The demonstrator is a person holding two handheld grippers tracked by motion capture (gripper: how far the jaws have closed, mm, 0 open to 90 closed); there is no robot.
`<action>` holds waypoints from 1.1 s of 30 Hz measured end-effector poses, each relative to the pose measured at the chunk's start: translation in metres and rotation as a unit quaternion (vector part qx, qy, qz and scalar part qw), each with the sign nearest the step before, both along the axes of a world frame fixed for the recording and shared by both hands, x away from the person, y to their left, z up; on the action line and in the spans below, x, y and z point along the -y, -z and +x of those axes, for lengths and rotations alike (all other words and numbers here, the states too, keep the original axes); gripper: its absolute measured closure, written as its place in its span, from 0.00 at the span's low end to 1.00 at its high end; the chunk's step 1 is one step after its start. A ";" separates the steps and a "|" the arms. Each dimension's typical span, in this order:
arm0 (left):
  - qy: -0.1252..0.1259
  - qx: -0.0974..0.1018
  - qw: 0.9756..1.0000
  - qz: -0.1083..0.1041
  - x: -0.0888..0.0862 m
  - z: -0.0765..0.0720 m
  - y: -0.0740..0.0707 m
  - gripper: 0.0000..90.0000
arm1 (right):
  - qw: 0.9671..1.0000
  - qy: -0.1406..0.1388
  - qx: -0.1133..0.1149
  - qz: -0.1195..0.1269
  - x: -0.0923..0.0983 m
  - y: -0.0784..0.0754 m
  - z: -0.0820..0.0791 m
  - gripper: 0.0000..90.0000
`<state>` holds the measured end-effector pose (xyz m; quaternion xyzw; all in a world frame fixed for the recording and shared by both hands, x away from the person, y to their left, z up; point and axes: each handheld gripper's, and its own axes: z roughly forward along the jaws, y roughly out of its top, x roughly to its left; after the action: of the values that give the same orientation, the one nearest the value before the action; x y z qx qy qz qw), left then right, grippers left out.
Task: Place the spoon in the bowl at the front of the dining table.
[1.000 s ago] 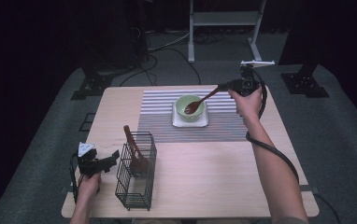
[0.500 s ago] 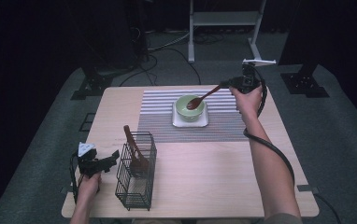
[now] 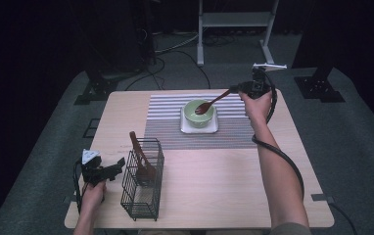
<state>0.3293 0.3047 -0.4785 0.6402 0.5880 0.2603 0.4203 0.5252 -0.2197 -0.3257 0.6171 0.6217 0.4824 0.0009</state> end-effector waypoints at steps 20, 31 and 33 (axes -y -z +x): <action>-0.001 0.000 1.000 -0.002 -0.001 0.000 0.000 0.00 | 1.000 0.005 -0.017 0.012 0.001 0.027 0.004 0.93; 0.000 0.001 1.000 0.001 0.001 0.000 0.000 0.00 | 1.000 0.011 -0.024 0.012 -0.004 0.039 0.010 0.93; 0.000 0.001 1.000 0.001 0.001 0.000 0.000 0.00 | 0.999 0.011 -0.026 0.015 -0.005 0.042 0.011 0.93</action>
<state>0.3294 0.3041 -0.4786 0.6405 0.5875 0.2615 0.4198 0.5365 -0.2150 -0.3677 0.6364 0.6072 0.4752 -0.0192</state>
